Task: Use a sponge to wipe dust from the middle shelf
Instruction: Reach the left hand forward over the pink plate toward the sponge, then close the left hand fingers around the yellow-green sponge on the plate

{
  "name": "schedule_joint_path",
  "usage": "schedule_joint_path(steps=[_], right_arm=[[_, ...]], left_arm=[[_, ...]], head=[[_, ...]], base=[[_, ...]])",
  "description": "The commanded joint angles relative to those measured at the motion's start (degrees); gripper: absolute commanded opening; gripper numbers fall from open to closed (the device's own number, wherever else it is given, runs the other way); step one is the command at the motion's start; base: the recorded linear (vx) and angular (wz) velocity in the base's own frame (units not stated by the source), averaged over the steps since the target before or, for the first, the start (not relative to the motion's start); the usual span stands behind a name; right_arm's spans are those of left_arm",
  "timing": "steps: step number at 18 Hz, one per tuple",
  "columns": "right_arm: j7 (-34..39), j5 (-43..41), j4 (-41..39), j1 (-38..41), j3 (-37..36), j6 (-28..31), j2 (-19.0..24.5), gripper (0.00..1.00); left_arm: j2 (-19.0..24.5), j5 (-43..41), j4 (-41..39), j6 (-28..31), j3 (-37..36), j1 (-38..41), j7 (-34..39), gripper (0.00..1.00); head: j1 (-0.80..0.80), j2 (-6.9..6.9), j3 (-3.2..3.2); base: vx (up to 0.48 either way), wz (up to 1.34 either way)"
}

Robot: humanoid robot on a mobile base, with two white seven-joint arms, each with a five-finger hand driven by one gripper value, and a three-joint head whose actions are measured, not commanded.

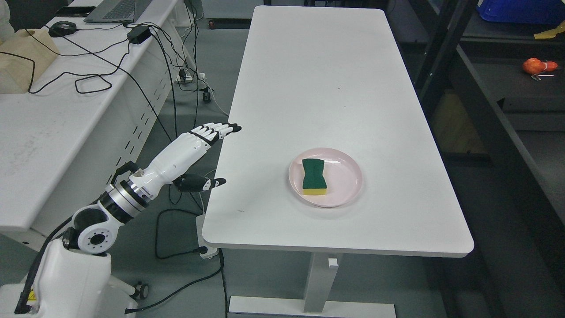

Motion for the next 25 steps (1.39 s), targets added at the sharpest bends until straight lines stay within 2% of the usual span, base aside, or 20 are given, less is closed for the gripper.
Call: schedule_joint_path(steps=[1,3,7,10,14,20,25], right_arm=[[0.19,0.00,-1.00,0.00,0.00,0.03,-1.00,1.00],[0.19,0.00,-1.00,0.09,0.00,0.03,-1.00,1.00],[0.19,0.00,-1.00,0.00,0.00,0.03,-1.00,1.00],[0.19,0.00,-1.00,0.00,0.00,0.03,-1.00,1.00],[0.19,0.00,-1.00,0.00,0.00,0.03,-1.00,1.00],[0.19,0.00,-1.00,0.09,0.00,0.03,-1.00,1.00],[0.19,0.00,-1.00,0.00,0.00,0.03,-1.00,1.00]], left_arm=[[2.87,-10.71,7.63,-0.40,-9.55,-8.60,-2.27,0.94],[1.90,-16.34,7.72,-0.58,-15.18,-12.82,-2.27,0.94],[-1.43,-20.92,8.94,-0.49,-25.02,-18.71,-2.27,0.94],[-7.66,-27.77,9.30,-0.58,-30.39,-19.08,-2.27,0.94],[-12.50,-32.53,11.06,-0.49,-37.68,-18.46,-2.18,0.93],[-13.10,-34.02,12.20,-0.23,-40.60,-18.29,-2.27,0.88],[-13.10,-35.96,12.46,-0.05,-38.67,-18.37,-2.53,0.88]], head=[[0.00,0.00,0.00],[0.00,0.00,0.00],[0.00,0.00,0.00],[0.00,0.00,0.00],[0.00,0.00,0.00],[0.00,0.00,0.00],[0.00,0.00,0.00]], base=[[0.000,0.00],[0.000,0.00],[0.013,0.00],[0.048,-0.01],[0.066,0.00],[0.044,0.00],[0.000,0.00]])
